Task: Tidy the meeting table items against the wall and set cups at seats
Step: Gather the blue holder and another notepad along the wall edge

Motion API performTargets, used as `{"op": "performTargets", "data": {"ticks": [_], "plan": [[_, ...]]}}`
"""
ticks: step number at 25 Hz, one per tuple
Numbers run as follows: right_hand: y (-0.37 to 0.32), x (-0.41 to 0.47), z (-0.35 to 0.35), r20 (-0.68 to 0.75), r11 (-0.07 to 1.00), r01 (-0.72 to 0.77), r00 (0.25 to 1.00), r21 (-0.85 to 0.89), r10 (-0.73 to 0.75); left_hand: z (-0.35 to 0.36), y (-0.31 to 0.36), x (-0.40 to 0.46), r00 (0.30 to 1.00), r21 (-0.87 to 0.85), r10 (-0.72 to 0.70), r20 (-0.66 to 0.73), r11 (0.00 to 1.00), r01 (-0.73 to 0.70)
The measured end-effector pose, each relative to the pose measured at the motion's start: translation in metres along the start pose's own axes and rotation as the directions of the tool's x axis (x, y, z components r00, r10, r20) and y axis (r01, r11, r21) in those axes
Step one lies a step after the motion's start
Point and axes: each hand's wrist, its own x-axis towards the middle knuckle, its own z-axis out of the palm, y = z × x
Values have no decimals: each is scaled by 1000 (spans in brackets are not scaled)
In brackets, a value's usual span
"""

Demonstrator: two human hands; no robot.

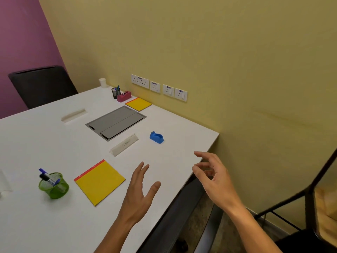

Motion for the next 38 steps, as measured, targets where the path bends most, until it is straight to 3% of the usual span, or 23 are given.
{"op": "performTargets", "data": {"ticks": [6,12,19,31,34,36,38], "plan": [[45,69,-82,94,994,51,994,100,-61,65,48,49,995,123,13,-100,992,-1],[70,137,-157,233,990,72,967,124,-100,124,113,90,959,114,-74,-273,987,109],[110,214,-143,368,988,38,925,152,-93,143,96,145,902,128,-195,-385,957,261],[152,345,-83,550,990,-26,833,137,-54,169,51,247,839,62,-319,-441,922,383],[170,391,-70,620,990,-21,781,142,-72,182,44,280,800,47,-352,-486,903,426],[182,421,-63,679,988,1,726,157,-108,190,43,298,737,44,-393,-550,867,496],[181,438,-58,686,985,11,717,171,-127,196,47,306,715,35,-418,-561,850,525]]}}
